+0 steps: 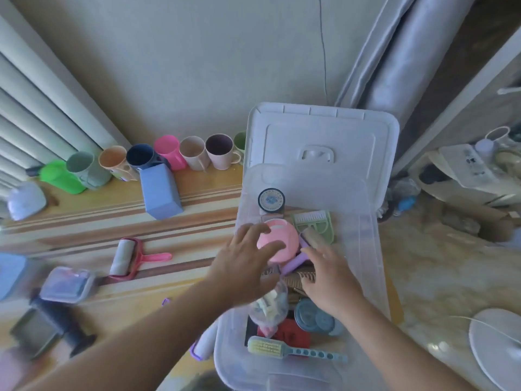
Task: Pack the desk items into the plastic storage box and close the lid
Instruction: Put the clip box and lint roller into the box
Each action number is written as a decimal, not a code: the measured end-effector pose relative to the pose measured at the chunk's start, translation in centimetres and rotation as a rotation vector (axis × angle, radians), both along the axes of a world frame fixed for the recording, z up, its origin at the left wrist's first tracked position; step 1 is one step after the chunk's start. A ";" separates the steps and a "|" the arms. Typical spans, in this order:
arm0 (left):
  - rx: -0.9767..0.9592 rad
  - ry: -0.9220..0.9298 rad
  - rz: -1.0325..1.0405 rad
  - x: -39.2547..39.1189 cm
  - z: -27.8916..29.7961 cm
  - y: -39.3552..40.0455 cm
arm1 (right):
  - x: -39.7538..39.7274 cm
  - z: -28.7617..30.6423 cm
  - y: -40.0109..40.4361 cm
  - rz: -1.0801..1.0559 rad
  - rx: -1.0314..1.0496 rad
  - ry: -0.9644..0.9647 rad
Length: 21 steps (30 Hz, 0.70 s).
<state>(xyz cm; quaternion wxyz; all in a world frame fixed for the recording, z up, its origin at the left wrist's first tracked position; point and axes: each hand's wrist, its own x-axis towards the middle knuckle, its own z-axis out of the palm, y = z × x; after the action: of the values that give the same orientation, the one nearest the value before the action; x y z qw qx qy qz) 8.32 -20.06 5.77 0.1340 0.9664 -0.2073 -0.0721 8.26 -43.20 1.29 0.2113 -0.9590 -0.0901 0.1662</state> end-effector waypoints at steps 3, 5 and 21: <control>-0.029 -0.012 0.110 1.4 1.1 4.5 | 1.6 1.6 2.5 0.039 -0.040 -0.041; -0.060 -0.007 0.197 2.0 1.1 7.9 | 2.5 2.8 5.1 -0.001 -0.016 -0.070; 0.099 0.337 0.570 -9.4 -7.7 38.4 | -2.8 -3.4 34.8 0.336 -0.222 0.107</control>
<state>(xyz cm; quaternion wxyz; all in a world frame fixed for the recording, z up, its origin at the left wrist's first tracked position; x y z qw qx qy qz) -1.08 18.34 -1.97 0.1343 0.9653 0.1000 -0.2004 5.44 -8.43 -2.07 0.0779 -0.9377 -0.2183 0.2587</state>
